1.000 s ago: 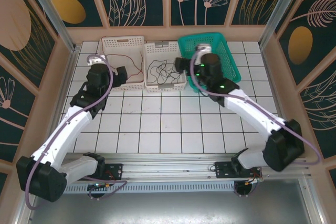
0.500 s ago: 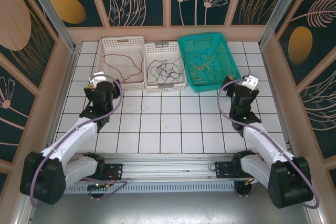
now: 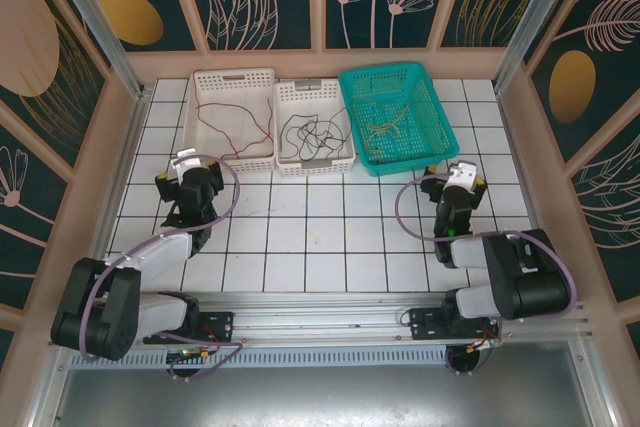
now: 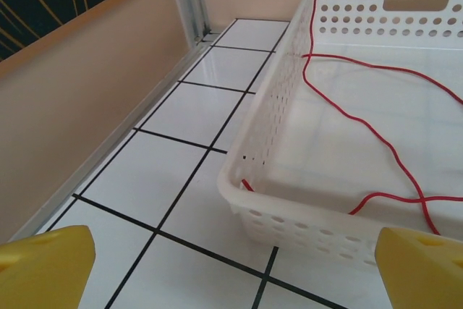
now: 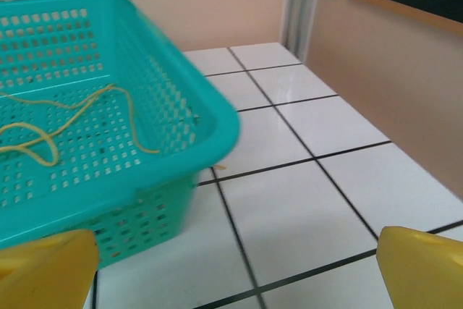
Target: Untangle the cables
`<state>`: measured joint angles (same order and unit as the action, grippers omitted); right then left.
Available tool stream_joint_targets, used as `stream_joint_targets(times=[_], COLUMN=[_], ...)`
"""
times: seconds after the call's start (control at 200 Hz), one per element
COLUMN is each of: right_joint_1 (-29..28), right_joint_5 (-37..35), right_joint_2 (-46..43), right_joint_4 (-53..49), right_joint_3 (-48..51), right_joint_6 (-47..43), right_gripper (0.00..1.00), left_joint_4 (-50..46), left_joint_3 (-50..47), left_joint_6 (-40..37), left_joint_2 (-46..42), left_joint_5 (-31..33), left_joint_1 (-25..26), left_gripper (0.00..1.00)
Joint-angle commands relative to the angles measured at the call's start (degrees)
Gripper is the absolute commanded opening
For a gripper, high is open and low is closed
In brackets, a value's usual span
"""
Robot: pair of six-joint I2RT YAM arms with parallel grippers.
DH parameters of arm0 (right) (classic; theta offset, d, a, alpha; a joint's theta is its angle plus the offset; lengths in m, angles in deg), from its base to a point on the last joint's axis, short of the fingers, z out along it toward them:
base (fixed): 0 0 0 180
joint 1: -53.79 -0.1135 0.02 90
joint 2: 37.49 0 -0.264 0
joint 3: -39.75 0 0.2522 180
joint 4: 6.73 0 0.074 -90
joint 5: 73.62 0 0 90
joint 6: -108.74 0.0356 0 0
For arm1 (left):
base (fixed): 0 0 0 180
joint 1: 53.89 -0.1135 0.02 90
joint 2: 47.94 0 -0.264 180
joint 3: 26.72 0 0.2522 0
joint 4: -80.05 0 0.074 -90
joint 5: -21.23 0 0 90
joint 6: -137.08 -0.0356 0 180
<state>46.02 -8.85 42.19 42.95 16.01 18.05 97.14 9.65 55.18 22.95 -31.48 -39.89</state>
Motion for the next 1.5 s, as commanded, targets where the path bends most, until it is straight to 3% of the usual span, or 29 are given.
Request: stream_joint_targets(times=[0.0,0.05,0.34,0.4,0.48,0.54,0.636,0.691,0.746,0.801,0.856,0.916,0.971,1.051,1.491], right_joint_1=[4.74,5.47,6.63,6.38,6.18,6.26,6.1,5.95,6.13,5.58,4.83,4.36,4.93,7.7,8.1], right_joint_5=[2.65,4.5,8.42,8.94,9.01,8.97,9.46,10.61,14.56,11.91,11.42,10.17,10.78,14.65,14.75], right_joint_2=[3.56,2.28,5.51,6.37,6.52,6.54,6.28,5.72,6.14,11.29,7.51,10.01,8.34,8.44,8.55], right_joint_4=[15.51,7.81,0.84,-0.52,-0.67,-0.72,0.51,3.65,8.44,25.77,19.74,24.21,15.14,10.16,11.0], right_joint_3=[2.16,-0.38,-6.16,-7.37,-7.56,-7.6,-6.81,-4.78,-1.78,3.31,3.65,3.52,0.31,-2.09,-1.8], right_joint_6=[3.94,5.53,4.86,4.19,3.95,3.94,3.67,3.1,2.12,0.69,1.63,0.43,1.78,3.67,4.17], right_gripper=[0.99,0.99,0.99,0.99,0.99,0.99,0.99,0.99,0.99,0.99,0.99,0.99,0.99,0.99,0.99], left_joint_4=[14.23,18.83,43.47,37.77,37.52,37.62,48.38,43.95,45.29,44.46,43.86,44.23,44.34,44.88,44.88], left_joint_3=[-2.91,-4.06,-8.1,-6.36,-7.09,-7.2,-11.59,-10.21,-10.43,-10.0,-9.78,-9.87,-10.04,-10.46,-10.4], left_joint_6=[-4.44,-5.94,-10.92,-6.8,-3.62,-3.82,-5.34,-4.85,-4.81,-4.3,-4.03,-4.1,-4.03,-4.1,-4.01], left_joint_2=[1.82,3.29,15.28,14.51,14.14,14.3,16.96,16.11,16.55,16.58,16.45,16.57,16.44,16.37,16.27], left_joint_5=[-2.12,-2.82,-4.16,-6.05,-16.66,-18.96,-22.38,-22.62,-22.49,-21.69,-21.67,-21.64,-21.63,-21.39,-21.4], left_joint_1=[-1.26,-1.35,-1.68,-4.51,-9.33,-10.0,-10.4,-10.4,-10.48,-10.63,-10.8,-10.75,-10.82,-10.77,-10.76], left_gripper=[0.99,0.99,0.99,0.99,0.99,0.99,0.99,0.99,0.99,0.99,0.99,0.99,0.99,0.99,0.99])
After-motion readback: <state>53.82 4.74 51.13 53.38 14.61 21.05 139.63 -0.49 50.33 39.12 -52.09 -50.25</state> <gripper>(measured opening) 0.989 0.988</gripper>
